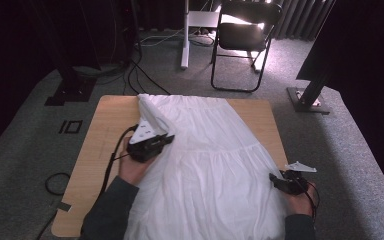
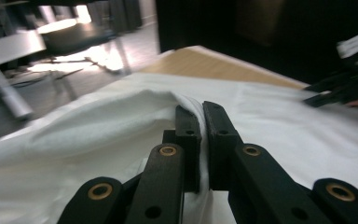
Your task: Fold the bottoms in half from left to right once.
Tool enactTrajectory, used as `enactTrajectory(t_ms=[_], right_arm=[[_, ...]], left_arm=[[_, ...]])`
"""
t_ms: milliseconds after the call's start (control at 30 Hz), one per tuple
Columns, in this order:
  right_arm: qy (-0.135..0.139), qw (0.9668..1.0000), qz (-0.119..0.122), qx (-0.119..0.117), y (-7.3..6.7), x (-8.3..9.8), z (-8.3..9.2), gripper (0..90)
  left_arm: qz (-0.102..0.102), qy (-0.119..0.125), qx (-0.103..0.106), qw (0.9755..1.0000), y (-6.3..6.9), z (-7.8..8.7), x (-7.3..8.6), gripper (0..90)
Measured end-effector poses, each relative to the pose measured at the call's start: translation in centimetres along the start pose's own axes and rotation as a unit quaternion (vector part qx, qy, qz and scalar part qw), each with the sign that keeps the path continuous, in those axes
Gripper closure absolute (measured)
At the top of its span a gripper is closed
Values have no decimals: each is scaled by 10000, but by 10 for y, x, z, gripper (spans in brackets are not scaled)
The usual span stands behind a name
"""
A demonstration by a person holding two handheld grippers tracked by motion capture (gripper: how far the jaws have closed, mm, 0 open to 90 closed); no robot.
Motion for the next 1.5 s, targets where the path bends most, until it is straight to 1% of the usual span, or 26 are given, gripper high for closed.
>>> enactTrajectory(t_ms=[33, 100, 200, 267, 367, 500, 567, 600, 633, 700, 733, 800, 867, 900, 933, 967, 1000, 1033, 1067, 1100, 1200, 1233, 1267, 1300, 1400, 1500], right_arm=[[4, 10000, 4, 4, 0, 0, 0, 512], [17, 10000, 8, 1, -1, 0, 0, 511], [23, 10000, 10, -2, -1, 0, 0, 511], [26, 10000, 11, -2, -1, 0, -1, 511], [30, 10000, 17, -2, -2, -1, -1, 511], [31, 10000, 28, -1, -2, -1, -1, 511], [31, 10000, 22, -1, -2, -1, -1, 512], [32, 10000, 21, 1, -2, -1, -1, 512], [29, 10000, 23, 2, -2, -1, -1, 511], [14, 10000, 24, 6, -2, -1, -1, 509], [-4, 10000, 16, 17, -2, -1, -1, 503], [-86, 9999, -3, 81, -3, -2, -1, 478], [-150, 9995, 54, 258, -6, -4, 2, 447], [-136, 9993, 96, 334, -8, -6, 4, 425], [-136, 9993, 96, 334, -8, -6, 4, 425], [-23, 9992, 178, 348, -17, -14, 10, 410], [-23, 9992, 178, 348, -17, -14, 10, 410], [66, 9993, 245, 286, -23, -20, 15, 409], [66, 9993, 245, 286, -23, -20, 15, 409], [322, 9983, 479, -64, -50, -37, 27, 424], [438, 9962, 686, -302, -70, -52, 32, 452], [480, 9954, 726, -393, -77, -58, 32, 465], [499, 9946, 746, -515, -85, -66, 30, 486], [480, 9943, 739, -602, -90, -72, 27, 499], [407, 9934, 823, -693, -105, -88, 16, 506], [286, 9927, 862, -797, -117, -97, 2, 488]], left_arm=[[-65, 14, 149, 9999, 12, -13, -8, 864], [-83, 108, 347, 9993, 24, -24, -15, 864], [-155, 92, 428, 9989, 34, -33, -20, 864], [-164, 73, 612, 9980, 48, -47, -23, 864], [-243, -83, 758, 9968, 64, -65, -23, 864], [-568, -354, 870, 9940, 91, -90, -26, 863], [-531, -365, 1086, 9920, 104, -102, -28, 864], [-531, -365, 1086, 9920, 104, -102, -28, 863], [-508, -433, 1221, 9903, 114, -114, -27, 863], [-406, -515, 1379, 9883, 119, -126, -22, 849], [-326, -517, 1478, 9871, 120, -129, -19, 805], [-163, -495, 1457, 9880, 114, -131, -13, 665], [39, -436, 1395, 9892, 103, -124, -11, 587], [93, -414, 1343, 9900, 96, -117, -10, 556], [93, -414, 1343, 9900, 96, -117, -10, 544], [143, -312, 1170, 9925, 82, -100, -7, 532], [143, -312, 1170, 9925, 82, -100, -7, 522], [167, -301, 1048, 9939, 73, -90, -5, 522], [167, -301, 1048, 9939, 73, -90, -5, 517], [278, -318, 616, 9972, 46, -64, 9, 508], [465, -441, 130, 9979, 16, -42, 32, 500], [465, -441, 130, 9979, 16, -42, 32, 501], [690, -592, -188, 9957, -6, -28, 57, 501], [816, -667, -301, 9940, -15, -24, 69, 501], [1092, -942, -580, 9879, -34, -19, 103, 500], [1487, -1206, -638, 9794, -44, -25, 134, 485]])
Point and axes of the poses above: each handheld gripper's, and its own axes: z roughly backward along the jaws, x roughly out of its underside, y roughly to its right, the point moved 8 cm from there along -z, roughly forward along the jaws, and after that the axes turned 10 degrees about -y, right-handed, at the moved point
